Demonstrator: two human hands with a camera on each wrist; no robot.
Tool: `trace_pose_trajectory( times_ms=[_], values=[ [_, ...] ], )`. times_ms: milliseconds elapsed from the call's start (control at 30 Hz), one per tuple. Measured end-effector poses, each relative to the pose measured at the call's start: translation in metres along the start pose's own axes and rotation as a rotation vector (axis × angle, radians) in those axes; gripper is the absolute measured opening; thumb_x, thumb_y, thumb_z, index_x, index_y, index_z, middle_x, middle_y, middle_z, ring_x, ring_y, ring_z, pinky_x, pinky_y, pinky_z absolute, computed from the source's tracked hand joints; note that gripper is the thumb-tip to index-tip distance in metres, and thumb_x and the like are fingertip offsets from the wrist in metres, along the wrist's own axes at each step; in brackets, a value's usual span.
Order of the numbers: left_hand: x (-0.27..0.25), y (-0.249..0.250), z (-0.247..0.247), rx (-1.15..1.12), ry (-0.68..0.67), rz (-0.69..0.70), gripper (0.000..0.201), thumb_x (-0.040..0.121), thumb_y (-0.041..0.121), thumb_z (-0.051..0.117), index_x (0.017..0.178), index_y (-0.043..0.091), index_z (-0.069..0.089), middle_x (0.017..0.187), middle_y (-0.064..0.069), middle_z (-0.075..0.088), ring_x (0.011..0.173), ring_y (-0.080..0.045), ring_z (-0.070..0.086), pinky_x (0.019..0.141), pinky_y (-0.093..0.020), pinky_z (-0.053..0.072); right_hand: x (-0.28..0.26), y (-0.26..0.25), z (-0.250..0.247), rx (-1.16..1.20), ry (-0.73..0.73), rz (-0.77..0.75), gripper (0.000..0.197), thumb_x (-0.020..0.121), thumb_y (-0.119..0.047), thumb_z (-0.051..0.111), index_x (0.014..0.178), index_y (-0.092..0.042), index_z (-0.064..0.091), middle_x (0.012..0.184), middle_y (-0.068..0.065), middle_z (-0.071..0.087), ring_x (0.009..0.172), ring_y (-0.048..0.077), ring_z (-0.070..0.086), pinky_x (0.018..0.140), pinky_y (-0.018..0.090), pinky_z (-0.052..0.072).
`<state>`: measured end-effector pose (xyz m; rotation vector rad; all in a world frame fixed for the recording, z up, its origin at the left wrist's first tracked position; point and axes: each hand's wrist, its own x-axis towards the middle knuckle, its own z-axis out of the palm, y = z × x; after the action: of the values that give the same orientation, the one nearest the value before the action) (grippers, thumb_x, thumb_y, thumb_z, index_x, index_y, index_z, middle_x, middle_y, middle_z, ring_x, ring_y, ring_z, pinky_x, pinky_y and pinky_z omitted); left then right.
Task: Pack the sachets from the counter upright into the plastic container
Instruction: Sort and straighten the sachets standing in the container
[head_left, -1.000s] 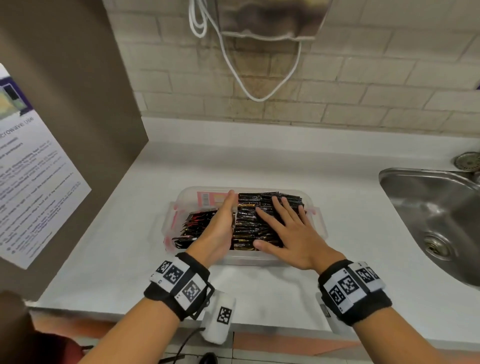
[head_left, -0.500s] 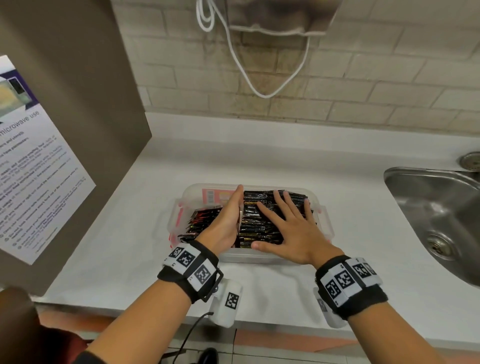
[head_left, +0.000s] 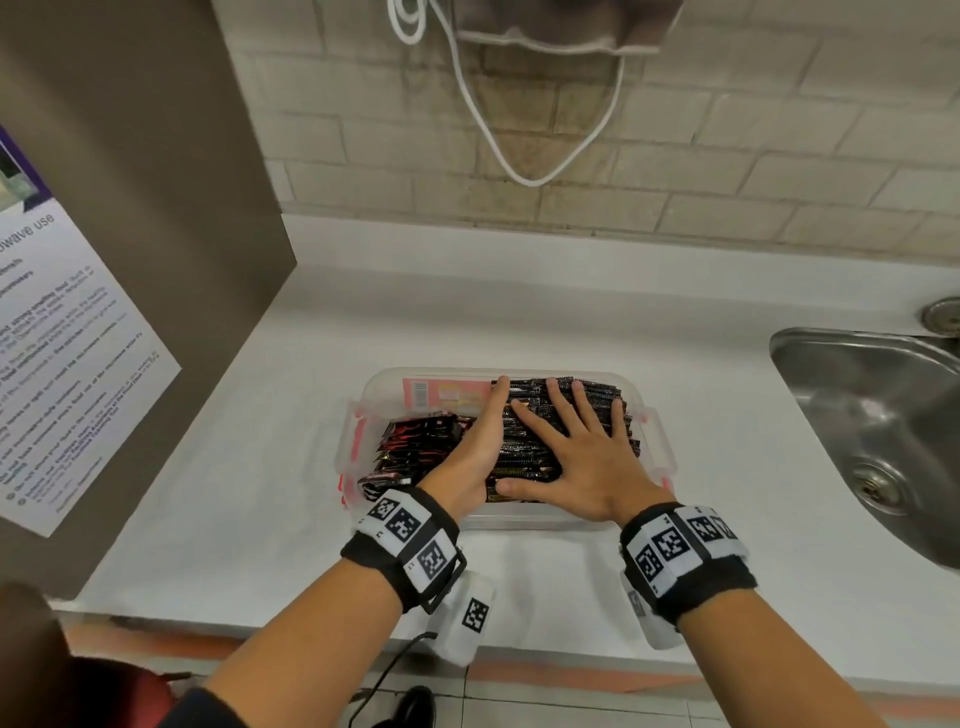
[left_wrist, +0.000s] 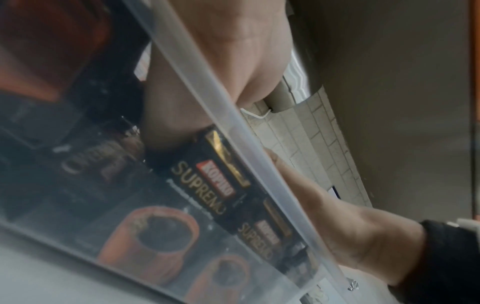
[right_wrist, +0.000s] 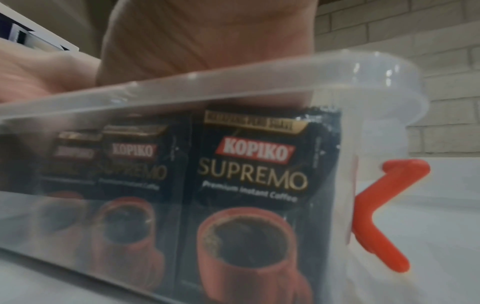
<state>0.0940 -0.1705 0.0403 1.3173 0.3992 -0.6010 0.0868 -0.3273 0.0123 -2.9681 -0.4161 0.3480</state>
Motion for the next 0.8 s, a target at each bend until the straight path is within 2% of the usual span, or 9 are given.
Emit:
trace_pose_trajectory(
  times_ms=[67,100,200,267,367,500,600,700,800],
  values=[
    [0.002,-0.001,-0.003,-0.004,-0.023,0.006,0.062,0.088,0.078,0.043,0.134,0.037,0.049,0.114,-0.002,0.066,0.089,-0.02,0.074,0.058,-0.037,0.06,-0.001,0.0,0.0,0.011,0.009,-0.002,0.1,0.056,-0.108,0.011,0.143,-0.066,-0.019,0.163,-0.008,-0.027,0.148,0.02,-0.033,0.116,0.062,-0.02],
    [0.001,-0.001,-0.004,-0.016,-0.035,0.002,0.063,0.09,0.077,0.043,0.134,0.034,0.053,0.113,-0.005,0.07,0.09,-0.021,0.075,0.066,-0.041,0.062,-0.001,0.0,0.0,0.016,0.012,-0.003,0.099,0.057,-0.107,0.012,0.142,-0.067,-0.018,0.164,-0.008,-0.026,0.148,0.02,-0.033,0.116,0.061,-0.021],
    [-0.002,0.004,-0.008,0.032,-0.015,0.057,0.064,0.098,0.068,0.035,0.143,0.025,0.051,0.132,-0.008,0.065,0.116,-0.022,0.066,0.099,-0.042,0.052,-0.002,0.0,0.0,0.028,0.021,-0.005,0.097,0.058,-0.107,0.014,0.141,-0.068,-0.018,0.164,-0.009,-0.026,0.148,0.019,-0.033,0.116,0.06,-0.022],
    [-0.009,0.013,-0.013,0.177,0.012,0.145,0.062,0.104,0.06,0.029,0.151,0.022,0.04,0.148,-0.004,0.051,0.132,-0.018,0.051,0.105,-0.032,0.039,-0.002,0.0,0.0,0.03,0.029,-0.004,0.099,0.057,-0.107,0.013,0.142,-0.067,-0.017,0.163,-0.009,-0.026,0.148,0.019,-0.033,0.116,0.06,-0.022],
    [-0.023,0.043,-0.029,0.543,0.075,0.3,0.057,0.106,0.05,0.032,0.156,0.022,0.03,0.162,0.005,0.029,0.146,-0.015,0.03,0.112,-0.031,0.023,-0.001,0.001,0.001,0.028,0.034,-0.005,0.1,0.058,-0.107,0.013,0.144,-0.066,-0.016,0.163,-0.009,-0.027,0.147,0.019,-0.033,0.116,0.06,-0.022],
    [-0.022,0.085,-0.05,1.129,-0.015,0.327,0.046,0.105,0.02,0.041,0.151,0.017,0.041,0.157,0.0,0.039,0.144,-0.017,0.035,0.113,-0.029,0.027,-0.001,0.003,0.003,0.034,0.038,-0.009,0.099,0.059,-0.107,0.015,0.143,-0.067,-0.017,0.163,-0.009,-0.027,0.147,0.02,-0.034,0.116,0.059,-0.023],
    [-0.014,0.098,-0.059,1.563,-0.141,0.249,0.042,0.103,0.012,0.041,0.145,0.012,0.049,0.149,-0.006,0.048,0.136,-0.024,0.044,0.11,-0.034,0.037,-0.001,0.003,0.004,0.039,0.047,-0.014,0.098,0.059,-0.107,0.015,0.143,-0.067,-0.017,0.163,-0.009,-0.026,0.147,0.02,-0.033,0.115,0.058,-0.024],
    [-0.003,0.097,-0.067,1.775,-0.215,0.169,0.025,0.095,0.008,0.055,0.12,0.005,0.058,0.121,-0.013,0.06,0.109,-0.032,0.059,0.091,-0.044,0.05,0.0,0.003,0.003,0.028,0.052,-0.014,0.099,0.059,-0.107,0.014,0.144,-0.066,-0.016,0.163,-0.008,-0.026,0.148,0.02,-0.032,0.115,0.059,-0.024],
    [0.005,0.091,-0.07,1.805,-0.202,0.217,0.052,0.091,0.011,0.066,0.139,0.006,0.047,0.136,-0.01,0.051,0.123,-0.028,0.052,0.102,-0.04,0.046,-0.001,0.003,0.003,0.016,0.045,-0.015,0.1,0.059,-0.107,0.013,0.145,-0.065,-0.017,0.163,-0.007,-0.027,0.148,0.021,-0.033,0.115,0.059,-0.025]
  ],
)
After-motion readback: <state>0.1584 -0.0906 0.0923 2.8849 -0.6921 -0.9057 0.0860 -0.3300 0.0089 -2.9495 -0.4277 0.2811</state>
